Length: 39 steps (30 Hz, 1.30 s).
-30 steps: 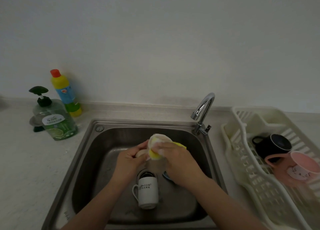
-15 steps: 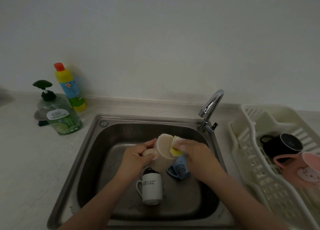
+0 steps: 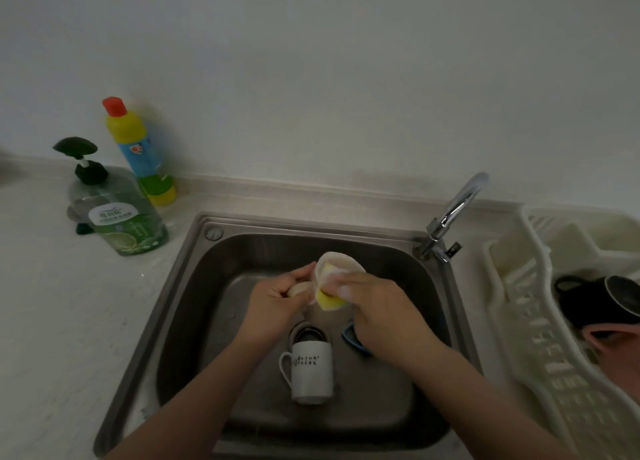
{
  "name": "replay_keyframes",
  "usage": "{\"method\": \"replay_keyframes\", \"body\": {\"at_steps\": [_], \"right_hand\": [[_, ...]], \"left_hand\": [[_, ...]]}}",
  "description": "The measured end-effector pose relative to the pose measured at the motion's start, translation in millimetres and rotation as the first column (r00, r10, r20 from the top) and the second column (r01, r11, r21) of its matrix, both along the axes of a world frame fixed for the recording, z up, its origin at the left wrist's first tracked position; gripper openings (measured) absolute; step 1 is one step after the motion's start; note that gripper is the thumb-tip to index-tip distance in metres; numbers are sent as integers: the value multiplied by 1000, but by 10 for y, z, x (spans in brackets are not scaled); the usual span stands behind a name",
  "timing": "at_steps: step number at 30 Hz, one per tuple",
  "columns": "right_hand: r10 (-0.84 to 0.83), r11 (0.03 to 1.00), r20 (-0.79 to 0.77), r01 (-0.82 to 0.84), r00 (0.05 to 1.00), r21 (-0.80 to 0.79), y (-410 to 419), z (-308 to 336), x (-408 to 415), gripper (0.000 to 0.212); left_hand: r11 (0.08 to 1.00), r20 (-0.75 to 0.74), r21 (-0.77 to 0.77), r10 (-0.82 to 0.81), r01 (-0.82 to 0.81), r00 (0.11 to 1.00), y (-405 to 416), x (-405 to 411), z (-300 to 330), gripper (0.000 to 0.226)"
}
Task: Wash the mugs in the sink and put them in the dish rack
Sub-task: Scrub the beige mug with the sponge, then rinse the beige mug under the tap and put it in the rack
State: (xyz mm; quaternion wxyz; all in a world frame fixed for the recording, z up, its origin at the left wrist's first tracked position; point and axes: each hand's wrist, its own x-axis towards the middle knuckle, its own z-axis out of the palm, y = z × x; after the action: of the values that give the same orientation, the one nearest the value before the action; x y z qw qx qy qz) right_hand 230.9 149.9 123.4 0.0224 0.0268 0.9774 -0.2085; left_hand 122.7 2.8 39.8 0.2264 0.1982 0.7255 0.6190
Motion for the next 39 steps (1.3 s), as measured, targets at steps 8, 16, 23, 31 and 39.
{"method": "replay_keyframes", "body": {"at_steps": [8, 16, 23, 31, 39], "right_hand": [[-279, 959, -52, 276, 959, -64, 708, -572, -645, 56], [156, 952, 39, -161, 987, 260, 921, -1010, -1985, 64], [205, 872, 203, -273, 957, 406, 982, -1366, -2215, 79], [-249, 960, -147, 224, 957, -168, 768, -1264, -1105, 47], [-640, 768, -151, 629, 753, -120, 1310, -932, -22, 42]], "left_hand": [[978, 149, -48, 210, -205, 966, -214, -151, -281, 38], [949, 218, -58, 315, -310, 924, -264, -365, -365, 33], [955, 201, -60, 297, -291, 933, -206, -426, -384, 34], [971, 197, -64, 237, -229, 951, 52, -311, -431, 24], [999, 214, -26, 30, -25, 976, 534, 9, -302, 25]]}}
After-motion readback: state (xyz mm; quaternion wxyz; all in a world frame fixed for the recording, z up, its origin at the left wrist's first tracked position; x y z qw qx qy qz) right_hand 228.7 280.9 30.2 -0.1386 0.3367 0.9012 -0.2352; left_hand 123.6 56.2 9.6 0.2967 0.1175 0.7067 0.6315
